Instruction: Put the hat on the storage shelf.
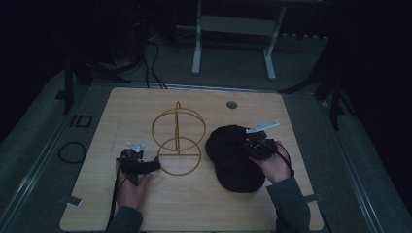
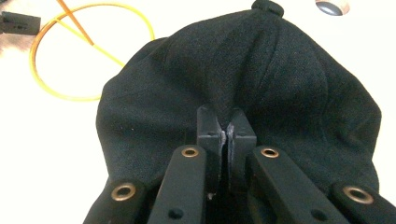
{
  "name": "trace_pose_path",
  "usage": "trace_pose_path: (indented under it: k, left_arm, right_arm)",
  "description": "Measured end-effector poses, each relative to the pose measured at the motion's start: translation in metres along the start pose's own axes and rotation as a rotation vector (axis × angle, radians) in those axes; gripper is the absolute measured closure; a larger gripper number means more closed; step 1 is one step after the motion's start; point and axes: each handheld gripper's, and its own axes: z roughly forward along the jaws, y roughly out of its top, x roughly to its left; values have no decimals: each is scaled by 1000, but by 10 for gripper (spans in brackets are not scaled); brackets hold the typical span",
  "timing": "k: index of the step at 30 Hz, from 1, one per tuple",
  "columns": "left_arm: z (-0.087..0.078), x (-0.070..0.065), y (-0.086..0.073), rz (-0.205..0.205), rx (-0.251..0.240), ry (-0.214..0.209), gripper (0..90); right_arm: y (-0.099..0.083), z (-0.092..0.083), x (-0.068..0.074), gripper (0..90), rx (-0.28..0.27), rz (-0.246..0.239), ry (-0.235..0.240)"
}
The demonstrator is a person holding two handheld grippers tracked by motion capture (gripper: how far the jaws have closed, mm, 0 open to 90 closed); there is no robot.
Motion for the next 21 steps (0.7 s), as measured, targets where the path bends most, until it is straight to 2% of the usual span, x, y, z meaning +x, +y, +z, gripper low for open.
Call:
trace_pose_path:
  k: [21]
  left_arm:
    - [0,0,0,-1,-2,0,8]
  right_arm:
    - [12,-20,-8,871,-67,5,6]
